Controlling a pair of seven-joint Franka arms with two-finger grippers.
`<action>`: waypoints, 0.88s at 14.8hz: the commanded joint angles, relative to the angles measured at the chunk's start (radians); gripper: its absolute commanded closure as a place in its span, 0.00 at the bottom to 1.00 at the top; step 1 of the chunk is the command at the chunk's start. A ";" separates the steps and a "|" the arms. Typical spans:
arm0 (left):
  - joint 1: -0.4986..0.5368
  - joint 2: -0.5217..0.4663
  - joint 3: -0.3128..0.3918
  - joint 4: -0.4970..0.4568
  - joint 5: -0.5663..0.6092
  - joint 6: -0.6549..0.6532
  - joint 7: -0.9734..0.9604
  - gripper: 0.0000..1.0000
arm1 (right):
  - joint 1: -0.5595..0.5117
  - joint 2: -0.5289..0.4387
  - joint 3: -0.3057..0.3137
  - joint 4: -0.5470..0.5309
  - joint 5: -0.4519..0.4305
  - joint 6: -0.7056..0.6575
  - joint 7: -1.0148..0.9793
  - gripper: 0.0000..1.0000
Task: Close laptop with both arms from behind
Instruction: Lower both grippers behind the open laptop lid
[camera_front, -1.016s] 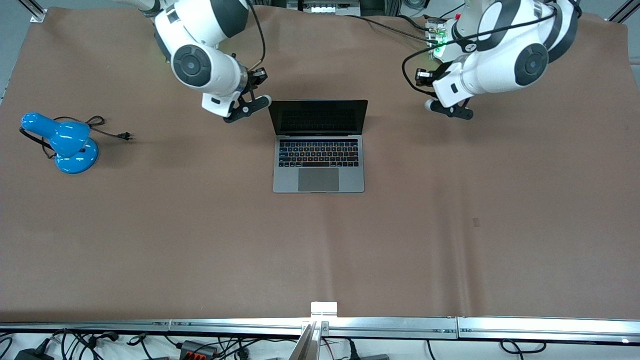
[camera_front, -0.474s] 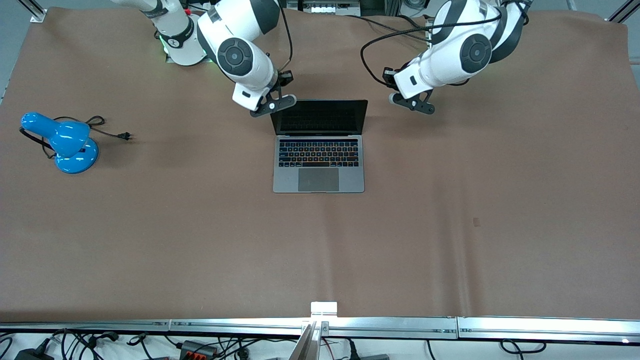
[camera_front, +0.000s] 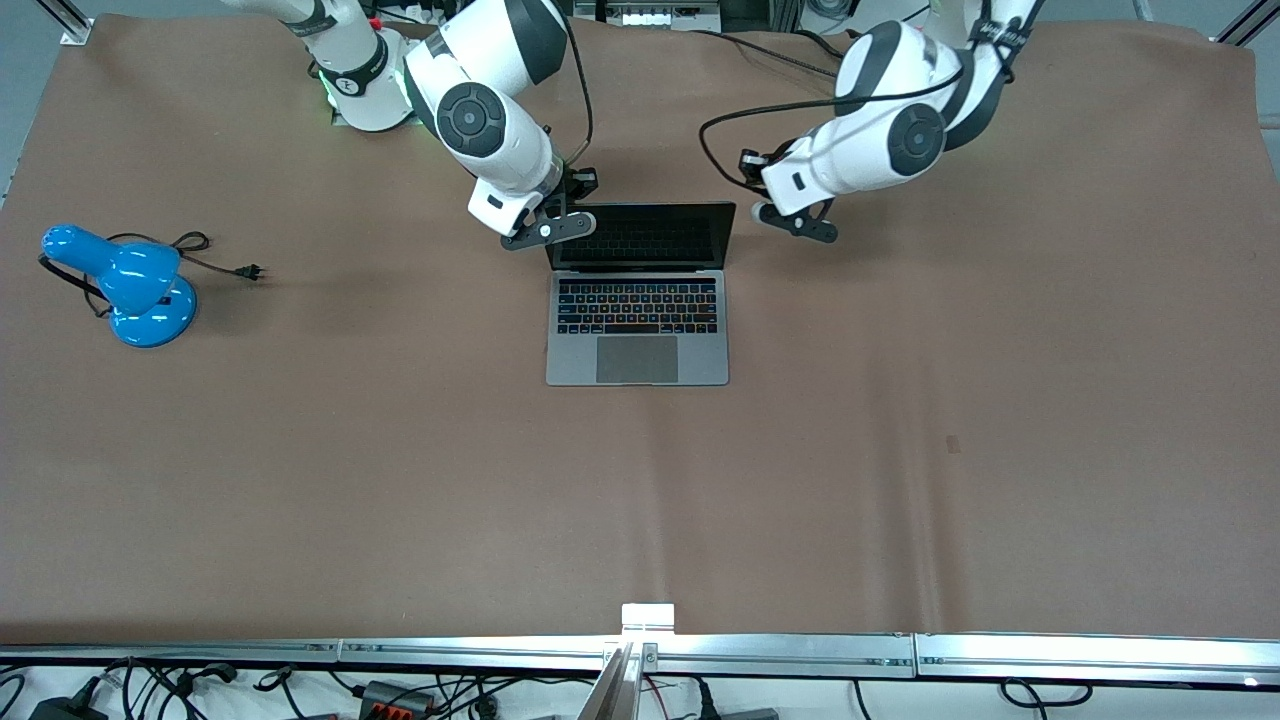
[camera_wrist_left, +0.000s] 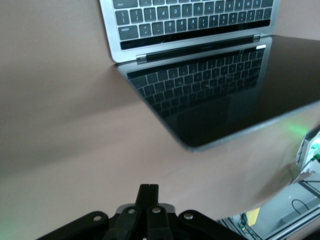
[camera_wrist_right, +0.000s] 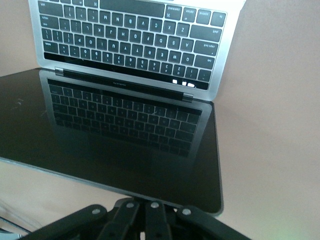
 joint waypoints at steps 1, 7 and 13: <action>0.006 0.045 -0.016 0.014 -0.020 0.049 -0.011 1.00 | 0.004 0.011 -0.007 0.016 0.009 0.030 0.019 1.00; 0.002 0.108 -0.020 0.064 -0.020 0.097 -0.020 1.00 | -0.005 0.024 -0.012 0.022 0.006 0.038 0.019 1.00; 0.010 0.168 -0.013 0.112 -0.020 0.127 -0.020 1.00 | -0.028 0.062 -0.017 0.075 0.003 0.038 0.017 1.00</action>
